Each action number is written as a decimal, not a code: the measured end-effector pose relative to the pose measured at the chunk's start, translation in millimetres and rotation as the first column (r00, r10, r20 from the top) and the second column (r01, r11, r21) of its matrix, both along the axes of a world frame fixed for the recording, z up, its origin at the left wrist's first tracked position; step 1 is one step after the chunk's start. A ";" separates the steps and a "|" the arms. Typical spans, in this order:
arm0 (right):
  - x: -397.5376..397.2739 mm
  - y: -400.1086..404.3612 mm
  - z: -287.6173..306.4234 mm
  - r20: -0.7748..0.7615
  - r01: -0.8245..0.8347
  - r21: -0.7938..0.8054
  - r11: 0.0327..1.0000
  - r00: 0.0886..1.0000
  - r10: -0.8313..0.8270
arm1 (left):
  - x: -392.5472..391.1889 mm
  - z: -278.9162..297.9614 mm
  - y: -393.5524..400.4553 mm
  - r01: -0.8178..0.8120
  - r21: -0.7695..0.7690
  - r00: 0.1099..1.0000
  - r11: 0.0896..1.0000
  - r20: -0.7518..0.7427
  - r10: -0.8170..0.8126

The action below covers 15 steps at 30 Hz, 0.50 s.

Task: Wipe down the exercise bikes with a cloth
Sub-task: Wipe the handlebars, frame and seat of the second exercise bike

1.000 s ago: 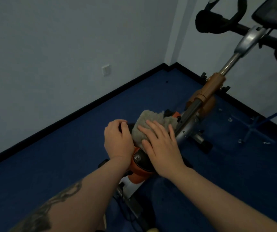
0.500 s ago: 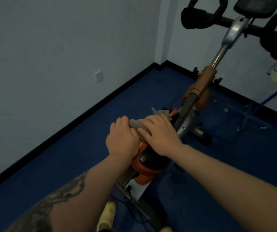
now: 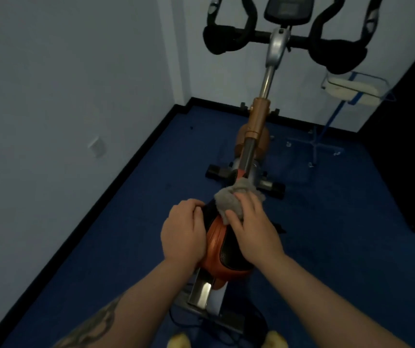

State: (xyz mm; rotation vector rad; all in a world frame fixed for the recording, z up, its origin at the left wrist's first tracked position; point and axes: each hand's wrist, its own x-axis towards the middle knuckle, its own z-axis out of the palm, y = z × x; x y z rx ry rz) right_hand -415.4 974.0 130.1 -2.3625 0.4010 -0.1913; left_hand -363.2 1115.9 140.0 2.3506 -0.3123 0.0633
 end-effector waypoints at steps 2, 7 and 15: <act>23.0 0.5 2.9 -0.094 0.086 0.034 0.996 0.992 -0.083 | 1.9 -0.1 0.6 0.021 0.007 1.000 1.000 0.012 -0.021; 94.7 -20.0 16.8 -0.280 0.256 0.045 0.966 0.931 -0.234 | 1.7 -0.3 2.3 0.052 -0.002 0.999 0.999 0.012 -0.052; 56.4 -0.6 7.6 -0.371 0.209 -0.039 0.977 0.905 -0.208 | 3.6 1.1 1.4 0.072 -0.012 0.997 0.997 0.026 -0.072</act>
